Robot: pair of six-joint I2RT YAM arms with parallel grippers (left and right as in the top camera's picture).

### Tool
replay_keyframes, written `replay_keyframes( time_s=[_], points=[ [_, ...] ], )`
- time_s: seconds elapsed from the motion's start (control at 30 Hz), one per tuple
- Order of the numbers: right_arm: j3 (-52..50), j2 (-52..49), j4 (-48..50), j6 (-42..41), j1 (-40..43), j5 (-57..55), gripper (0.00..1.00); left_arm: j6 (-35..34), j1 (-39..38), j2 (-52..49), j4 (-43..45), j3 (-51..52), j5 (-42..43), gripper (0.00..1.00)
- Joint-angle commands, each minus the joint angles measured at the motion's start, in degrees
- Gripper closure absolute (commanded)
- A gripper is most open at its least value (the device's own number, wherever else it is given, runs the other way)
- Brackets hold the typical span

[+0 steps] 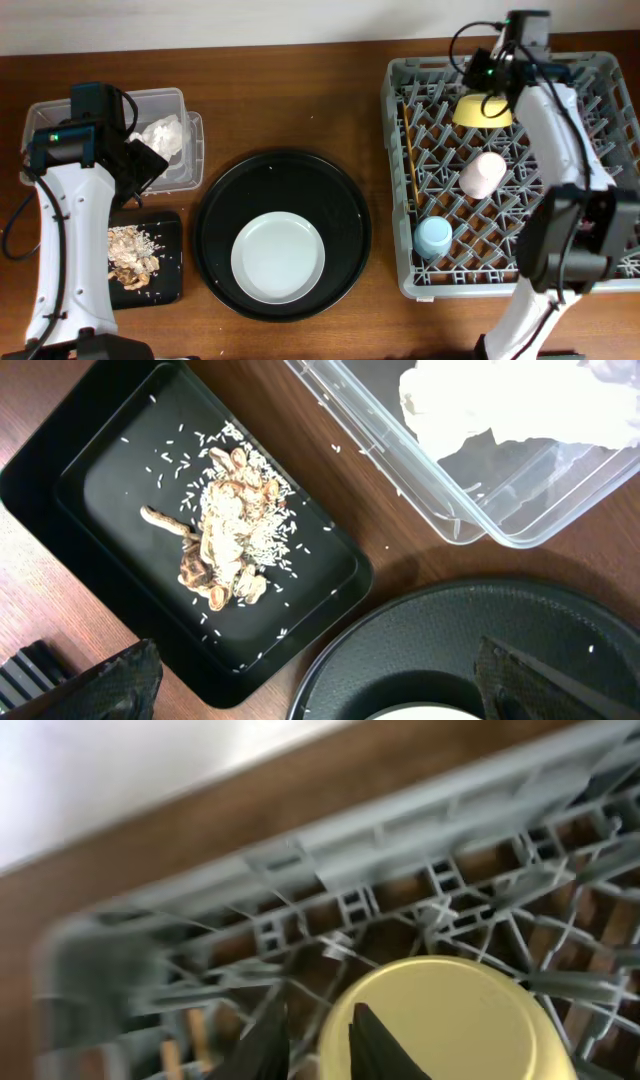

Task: Sort waste into correct bins and load items into the dishwasher rack
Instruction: 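Carry the yellow bowl to the rack's back and set it down, then reach the right gripper back to the white plate and grasp it, then carry the white plate to the rack and stand it upright at left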

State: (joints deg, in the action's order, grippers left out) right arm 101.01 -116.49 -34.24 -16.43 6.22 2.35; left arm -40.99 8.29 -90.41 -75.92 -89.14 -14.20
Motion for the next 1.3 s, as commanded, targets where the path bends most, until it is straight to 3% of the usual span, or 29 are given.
replay_keyframes(
  time_s=[0.0,0.1,0.23,0.3,0.37,0.4,0.43,0.5,0.6,0.67,0.83,0.87,0.93,1.1,1.13,1.17,1.27],
  points=[
    [-0.1,-2.8,-2.3,0.4,0.2,-4.2,0.84,0.3,0.3,0.7,0.0,-0.6,-0.8,0.01],
    [-0.1,-1.9,-9.9,0.3,0.2,-11.1,0.91,0.3,0.3,0.7,0.0,-0.6,-0.8,0.01],
    [-0.1,4.9,-21.0,0.3,0.2,-11.6,0.96,0.3,0.3,0.7,0.0,-0.6,-0.8,0.01],
    [-0.1,10.8,-23.5,0.3,-0.2,-8.3,0.96,0.3,0.3,0.7,0.0,-0.6,-0.8,0.01],
    [-0.1,19.3,-25.4,1.5,-1.6,4.8,0.95,0.3,0.3,0.7,0.0,-0.6,-0.8,0.01],
    [-0.1,23.8,-26.6,5.0,-3.2,18.2,0.52,0.3,0.3,0.7,-0.1,-0.6,-0.8,0.01],
    [-0.1,26.2,-28.6,6.8,-6.2,27.9,0.29,0.3,0.3,0.7,0.0,-0.6,-0.8,0.01],
    [-0.6,25.5,-33.6,10.5,-15.5,28.9,0.30,0.3,0.3,0.7,0.0,-0.6,-0.8,0.01],
    [-5.8,19.8,-33.9,9.3,-33.5,19.7,0.26,0.3,0.3,0.7,0.0,-0.6,-0.8,0.01],
    [-8.3,12.9,-33.9,1.7,-42.0,9.7,0.24,0.3,0.3,0.7,0.0,-0.6,-0.8,0.01],
    [-8.5,-4.1,-31.6,-2.9,-49.6,7.9,0.41,0.3,0.3,0.7,0.0,-0.6,-0.8,0.01],
    [-8.5,-6.0,-30.4,-4.0,-49.7,7.9,0.56,0.3,0.3,0.7,0.0,-0.6,-0.8,0.01],
    [-8.6,-8.8,-27.4,-5.3,-49.8,7.0,0.69,0.3,0.3,0.7,0.0,-0.6,-0.8,0.01],
    [-8.6,-9.5,-26.3,-5.6,-49.7,4.5,0.69,0.3,0.3,0.7,0.0,-0.6,-0.8,0.01],
    [-8.6,-9.5,-26.4,-5.8,-49.7,4.5,0.75,0.3,0.3,0.7,-0.1,-0.6,-0.8,0.01],
    [-8.6,-9.5,-26.4,-6.6,-49.7,4.6,0.96,0.3,0.3,0.7,0.0,-0.6,-0.8,0.01],
    [-6.2,-7.5,-29.6,-7.0,-48.5,4.7,0.96,0.3,0.3,0.7,-0.1,-0.6,-0.8,0.01]
  ],
)
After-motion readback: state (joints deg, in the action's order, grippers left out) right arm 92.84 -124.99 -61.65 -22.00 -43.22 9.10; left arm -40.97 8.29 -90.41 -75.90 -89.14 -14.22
